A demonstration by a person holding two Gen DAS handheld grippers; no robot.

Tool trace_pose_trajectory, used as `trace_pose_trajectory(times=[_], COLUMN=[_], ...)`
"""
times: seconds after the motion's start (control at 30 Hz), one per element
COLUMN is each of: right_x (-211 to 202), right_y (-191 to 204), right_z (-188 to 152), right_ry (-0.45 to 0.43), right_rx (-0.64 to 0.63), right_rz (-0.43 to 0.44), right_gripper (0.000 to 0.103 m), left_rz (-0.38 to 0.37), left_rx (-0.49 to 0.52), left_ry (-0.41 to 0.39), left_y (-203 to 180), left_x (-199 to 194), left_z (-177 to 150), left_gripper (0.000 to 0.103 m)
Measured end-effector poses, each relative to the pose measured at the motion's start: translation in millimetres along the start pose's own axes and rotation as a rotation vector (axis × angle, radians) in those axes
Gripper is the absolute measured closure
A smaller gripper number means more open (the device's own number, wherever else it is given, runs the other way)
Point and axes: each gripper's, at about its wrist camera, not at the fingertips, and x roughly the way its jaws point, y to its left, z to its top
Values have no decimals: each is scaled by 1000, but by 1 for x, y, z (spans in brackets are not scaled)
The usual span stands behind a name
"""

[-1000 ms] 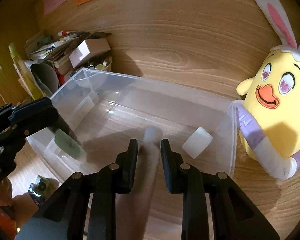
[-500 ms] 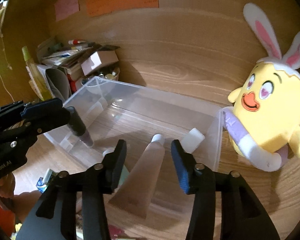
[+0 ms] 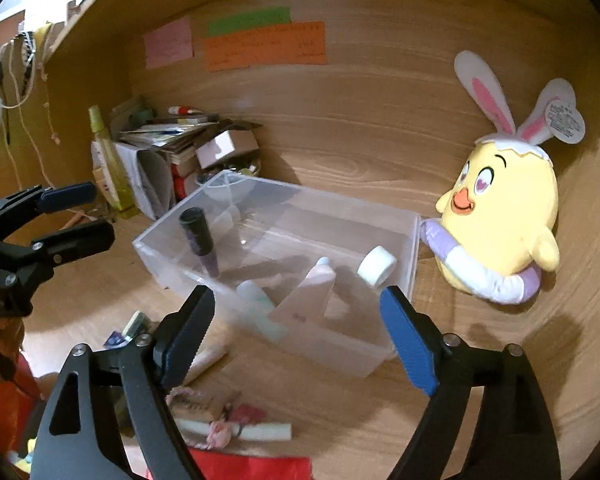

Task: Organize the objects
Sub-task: 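Withdraw both grippers from the bin toward the remaining items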

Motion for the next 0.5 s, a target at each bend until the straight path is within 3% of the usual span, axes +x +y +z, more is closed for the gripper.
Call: trace_pose_trajectory(times=[0.27, 0.5], right_x=[-8, 0], right_y=[6, 3], right_z=[-22, -43], right_ry=[19, 70], right_rx=[15, 46], right_rz=[15, 18], right_gripper=[20, 20], left_rz=[39, 50], left_rx=[-61, -77], left_ry=[38, 99], left_y=[35, 45], left_x=[-20, -10], left_z=[-26, -50], left_gripper=[14, 14])
